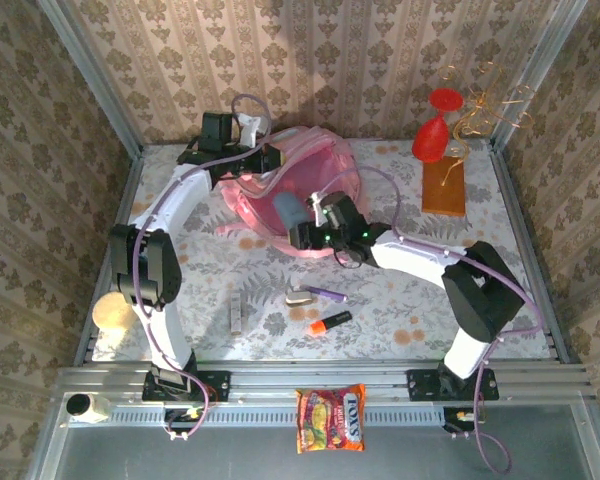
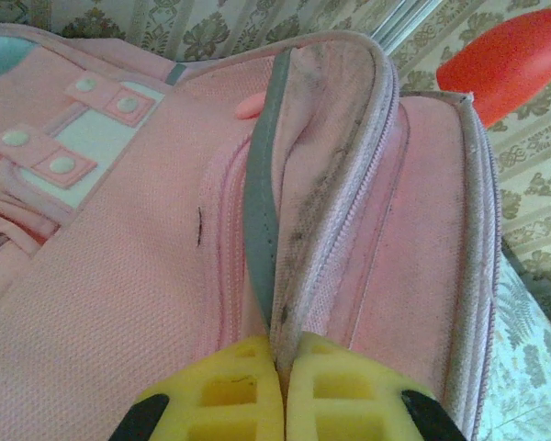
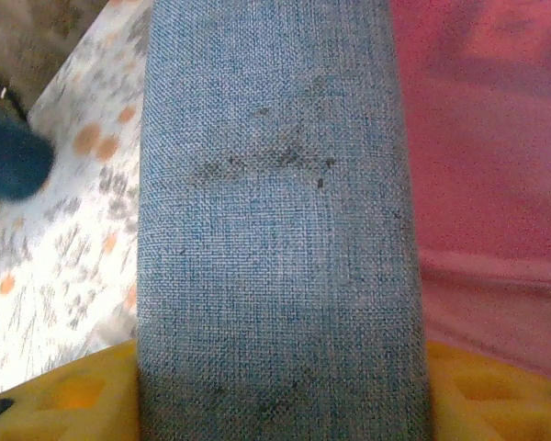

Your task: Pack books, pencil case, and school supplies into a backpack

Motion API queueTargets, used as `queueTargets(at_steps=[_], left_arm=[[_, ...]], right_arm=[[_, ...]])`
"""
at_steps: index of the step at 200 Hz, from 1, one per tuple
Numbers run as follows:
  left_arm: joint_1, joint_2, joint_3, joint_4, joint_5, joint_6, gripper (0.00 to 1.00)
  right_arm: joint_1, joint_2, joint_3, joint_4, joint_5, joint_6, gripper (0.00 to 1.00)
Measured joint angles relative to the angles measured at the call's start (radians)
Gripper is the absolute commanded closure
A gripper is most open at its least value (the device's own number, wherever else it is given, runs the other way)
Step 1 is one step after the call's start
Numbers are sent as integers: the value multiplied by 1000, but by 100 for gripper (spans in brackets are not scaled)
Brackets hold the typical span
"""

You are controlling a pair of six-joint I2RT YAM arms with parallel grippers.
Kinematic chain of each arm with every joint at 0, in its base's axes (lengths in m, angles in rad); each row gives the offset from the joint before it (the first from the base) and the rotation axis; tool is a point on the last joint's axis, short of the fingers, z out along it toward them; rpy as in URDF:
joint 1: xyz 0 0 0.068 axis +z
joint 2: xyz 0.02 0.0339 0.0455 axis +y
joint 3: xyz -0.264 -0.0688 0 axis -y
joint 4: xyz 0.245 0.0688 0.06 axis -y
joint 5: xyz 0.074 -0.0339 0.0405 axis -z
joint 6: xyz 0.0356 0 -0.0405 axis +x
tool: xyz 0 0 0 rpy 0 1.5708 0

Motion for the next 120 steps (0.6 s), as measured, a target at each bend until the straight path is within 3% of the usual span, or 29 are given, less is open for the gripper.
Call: queueTargets(at_steps=[27,76,120], left_arm=[[0,0,0,14,22,-23,100],[0,8,35,22,58,-67,100],[1,82,168,-1,77,-105,100]], right_arm=[[-55,115,145,-79,13,50,67],[-60,325,443,-164,43,107,59],[-49,454,560,-171,78,224,53]])
